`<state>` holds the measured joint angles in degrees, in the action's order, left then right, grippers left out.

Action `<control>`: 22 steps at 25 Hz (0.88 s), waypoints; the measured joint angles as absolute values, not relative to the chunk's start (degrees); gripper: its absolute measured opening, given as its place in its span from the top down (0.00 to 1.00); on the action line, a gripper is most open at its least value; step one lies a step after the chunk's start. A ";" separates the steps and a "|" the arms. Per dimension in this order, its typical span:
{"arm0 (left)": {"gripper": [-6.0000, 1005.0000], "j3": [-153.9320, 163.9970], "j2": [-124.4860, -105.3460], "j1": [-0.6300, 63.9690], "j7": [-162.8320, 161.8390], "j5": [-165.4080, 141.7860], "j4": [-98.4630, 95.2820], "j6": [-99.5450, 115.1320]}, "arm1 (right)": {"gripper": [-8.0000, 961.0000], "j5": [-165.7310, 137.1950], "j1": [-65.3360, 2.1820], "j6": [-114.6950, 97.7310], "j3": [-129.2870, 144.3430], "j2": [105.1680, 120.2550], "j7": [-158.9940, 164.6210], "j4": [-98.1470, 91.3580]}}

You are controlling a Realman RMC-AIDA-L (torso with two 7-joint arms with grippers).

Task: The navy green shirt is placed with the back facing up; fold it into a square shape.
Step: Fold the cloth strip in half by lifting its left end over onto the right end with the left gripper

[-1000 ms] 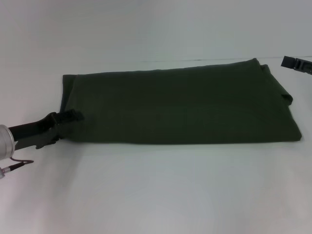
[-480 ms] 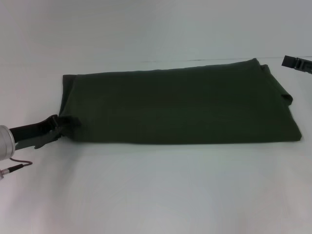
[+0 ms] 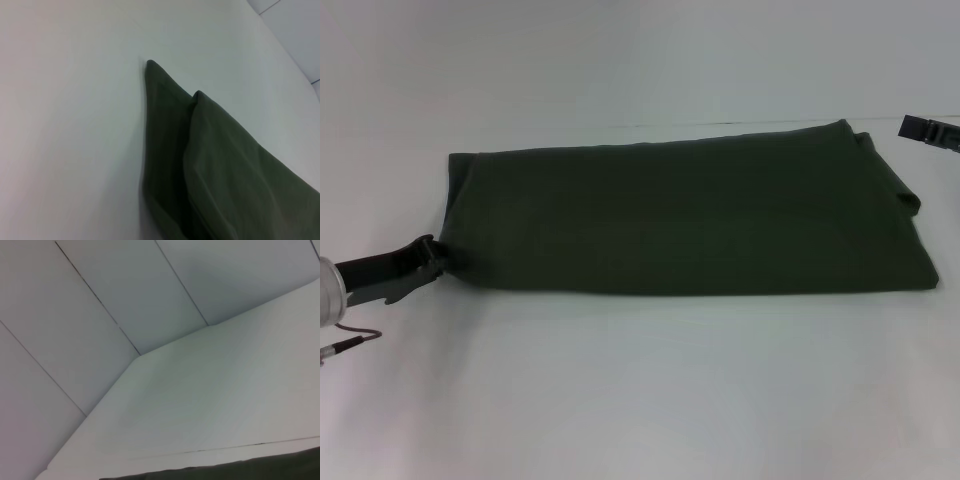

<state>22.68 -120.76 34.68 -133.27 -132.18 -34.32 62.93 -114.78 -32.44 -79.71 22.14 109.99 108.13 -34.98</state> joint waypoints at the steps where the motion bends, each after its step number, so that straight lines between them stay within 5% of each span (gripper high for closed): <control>1: 0.89 22.60 -120.76 34.63 -133.07 -132.18 -34.35 62.93 | 0.12 -114.78 -32.42 -79.71 22.15 110.06 108.07 -34.98; 22: 0.94 13.51 -119.67 27.59 -128.40 -132.13 -41.08 67.76 | 0.12 -112.50 -33.09 -78.73 22.15 112.55 106.79 -34.30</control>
